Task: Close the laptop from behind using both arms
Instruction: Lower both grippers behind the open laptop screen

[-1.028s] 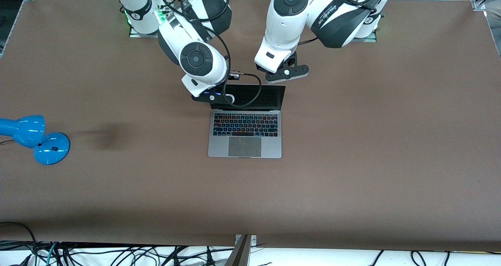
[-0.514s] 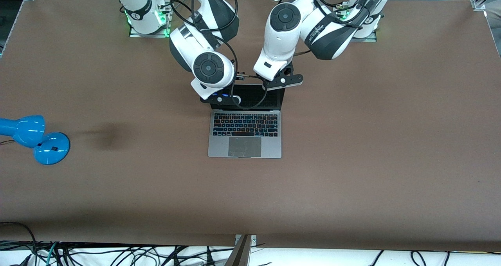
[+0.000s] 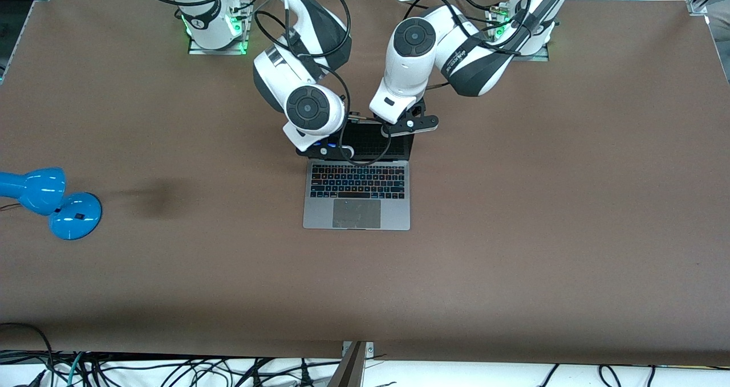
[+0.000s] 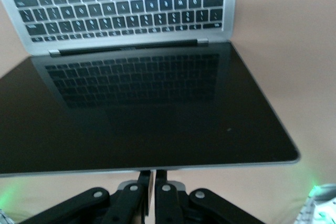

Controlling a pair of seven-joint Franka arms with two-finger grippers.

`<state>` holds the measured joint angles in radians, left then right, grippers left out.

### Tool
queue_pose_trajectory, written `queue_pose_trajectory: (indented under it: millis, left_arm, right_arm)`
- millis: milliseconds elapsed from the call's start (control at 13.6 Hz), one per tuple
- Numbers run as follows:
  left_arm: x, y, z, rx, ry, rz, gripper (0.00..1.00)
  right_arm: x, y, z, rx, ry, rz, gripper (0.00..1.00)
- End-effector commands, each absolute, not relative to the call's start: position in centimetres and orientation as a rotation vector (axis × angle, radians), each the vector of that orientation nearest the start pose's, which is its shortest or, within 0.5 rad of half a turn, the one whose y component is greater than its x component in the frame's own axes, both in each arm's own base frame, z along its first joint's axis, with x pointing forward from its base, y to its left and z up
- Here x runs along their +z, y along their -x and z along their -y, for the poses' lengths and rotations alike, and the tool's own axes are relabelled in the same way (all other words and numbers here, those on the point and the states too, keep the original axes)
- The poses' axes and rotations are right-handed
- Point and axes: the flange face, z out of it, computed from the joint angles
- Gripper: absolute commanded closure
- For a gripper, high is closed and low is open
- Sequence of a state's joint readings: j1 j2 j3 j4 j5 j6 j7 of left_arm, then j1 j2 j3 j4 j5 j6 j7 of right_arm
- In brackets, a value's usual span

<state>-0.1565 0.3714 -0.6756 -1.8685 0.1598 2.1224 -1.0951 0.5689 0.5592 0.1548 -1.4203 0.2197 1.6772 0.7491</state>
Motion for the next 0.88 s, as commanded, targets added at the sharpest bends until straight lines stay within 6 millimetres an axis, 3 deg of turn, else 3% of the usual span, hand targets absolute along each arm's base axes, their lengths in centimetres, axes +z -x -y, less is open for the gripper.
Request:
queue_pose_trajectory:
  millis: [0,587,807]
  left_arm:
    - [35.2,-44.4,42.9,0.095,3.155,0.28,1.0]
    - [35.0,-46.9,41.7,0.032,3.17,0.307,1.0]
    - [34.7,-48.9,41.5,0.039,3.187,0.343,1.0]
  right_arm:
    - [36.4,-50.8,-45.2,0.6,3.025,-0.147,0.91]
    - [36.7,-51.9,-45.0,0.498,3.027,-0.117,0.91]
    - [36.9,-52.6,-45.1,0.414,3.024,-0.118,0.91]
